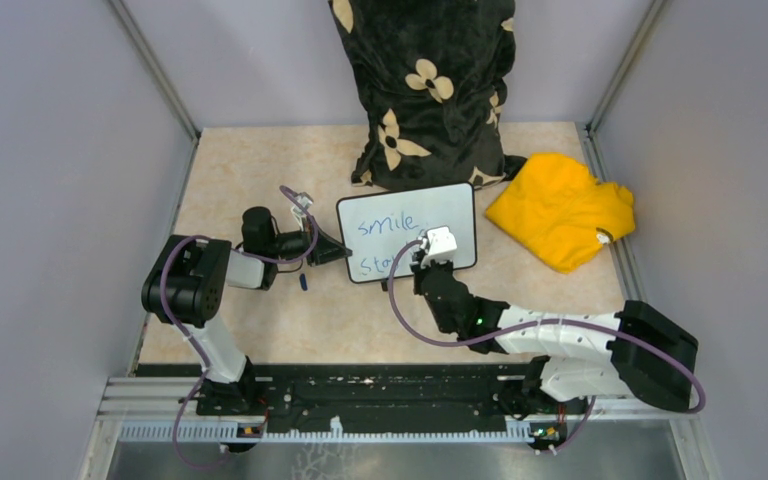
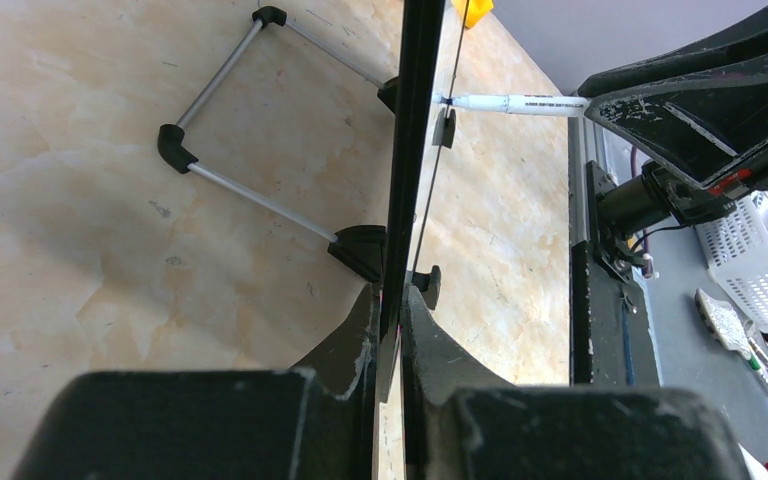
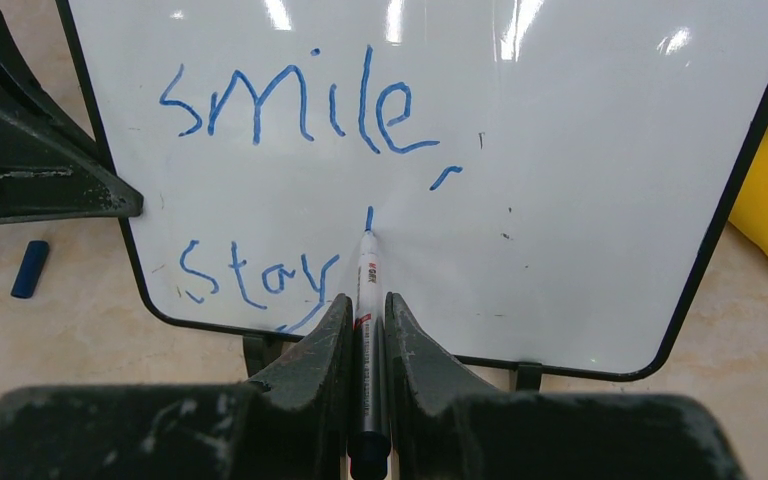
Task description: Write a sentence on the whiteboard
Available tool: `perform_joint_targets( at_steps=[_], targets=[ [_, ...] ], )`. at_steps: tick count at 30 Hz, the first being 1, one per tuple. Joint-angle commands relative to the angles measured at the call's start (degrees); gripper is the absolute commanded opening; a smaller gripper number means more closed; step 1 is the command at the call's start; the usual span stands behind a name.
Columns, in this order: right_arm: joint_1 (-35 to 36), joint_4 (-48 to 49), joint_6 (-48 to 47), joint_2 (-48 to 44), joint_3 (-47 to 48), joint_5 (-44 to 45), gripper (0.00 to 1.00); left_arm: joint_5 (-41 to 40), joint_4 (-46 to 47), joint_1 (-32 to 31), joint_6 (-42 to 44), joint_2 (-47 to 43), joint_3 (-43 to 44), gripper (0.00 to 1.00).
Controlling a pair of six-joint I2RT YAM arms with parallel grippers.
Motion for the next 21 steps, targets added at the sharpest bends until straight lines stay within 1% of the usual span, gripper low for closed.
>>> perform_joint_targets(
  at_steps=[1, 21],
  targets=[
    [0.28, -1.47, 1.37, -1.54, -0.38, -0.30, 0.00, -0.46, -3.10, -0.79, 0.53, 1.45, 0.51, 0.00],
    [1.38, -4.41, 4.52, -2.03, -1.97, -1.51, 0.00, -0.41, -3.18, -0.79, 0.53, 1.47, 0.47, 0.00]
  ],
)
